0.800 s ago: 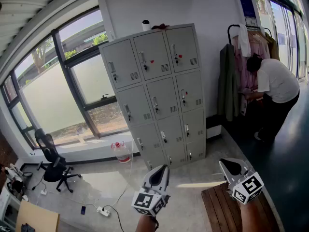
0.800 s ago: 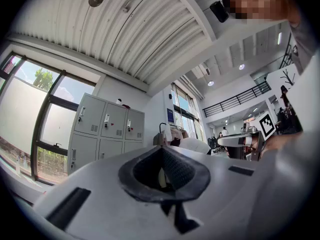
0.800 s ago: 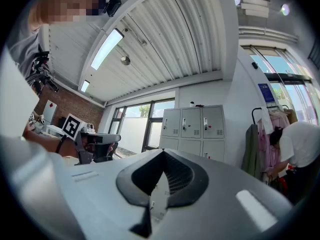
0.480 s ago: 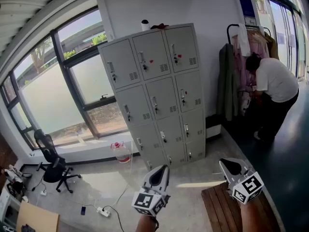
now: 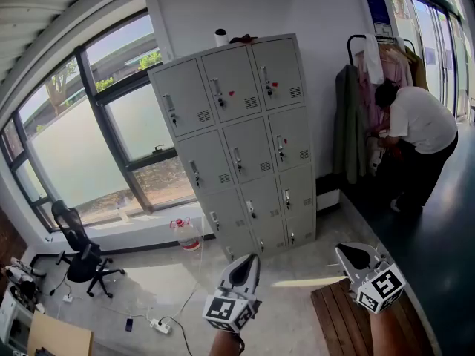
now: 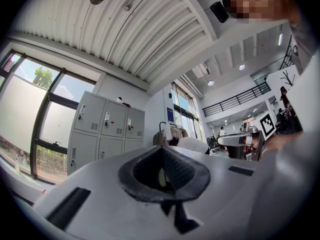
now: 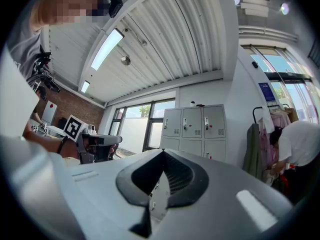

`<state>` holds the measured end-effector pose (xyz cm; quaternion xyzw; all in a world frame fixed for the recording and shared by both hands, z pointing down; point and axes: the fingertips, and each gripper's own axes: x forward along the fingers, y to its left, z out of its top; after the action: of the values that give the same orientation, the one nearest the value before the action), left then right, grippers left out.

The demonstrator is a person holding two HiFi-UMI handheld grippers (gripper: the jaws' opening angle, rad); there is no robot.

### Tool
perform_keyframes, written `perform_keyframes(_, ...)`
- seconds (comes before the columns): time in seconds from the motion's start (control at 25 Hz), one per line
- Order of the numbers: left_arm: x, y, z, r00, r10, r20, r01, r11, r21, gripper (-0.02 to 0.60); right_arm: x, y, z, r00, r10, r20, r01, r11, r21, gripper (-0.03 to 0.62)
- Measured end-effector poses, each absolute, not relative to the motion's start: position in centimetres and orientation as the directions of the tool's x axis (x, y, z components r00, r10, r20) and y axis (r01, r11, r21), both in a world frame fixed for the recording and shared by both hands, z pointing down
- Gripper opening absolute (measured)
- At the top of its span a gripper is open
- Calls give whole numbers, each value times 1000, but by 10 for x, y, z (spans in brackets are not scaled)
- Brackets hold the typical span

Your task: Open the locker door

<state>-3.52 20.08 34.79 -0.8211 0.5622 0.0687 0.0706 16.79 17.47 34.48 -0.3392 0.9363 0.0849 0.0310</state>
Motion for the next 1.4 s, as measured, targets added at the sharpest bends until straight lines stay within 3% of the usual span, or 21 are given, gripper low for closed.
perform_keyframes(0.92, -100, 185, 364, 414, -893, -175, -909, -416, -30, 6, 114, 157, 356, -726, -673, -139, -687, 719, 104, -6)
perform_keyframes(1.4, -108, 94, 383, 421, -891, -169, -906, -424, -23, 6, 104, 62, 373, -721, -682, -125, -693, 715, 93, -6)
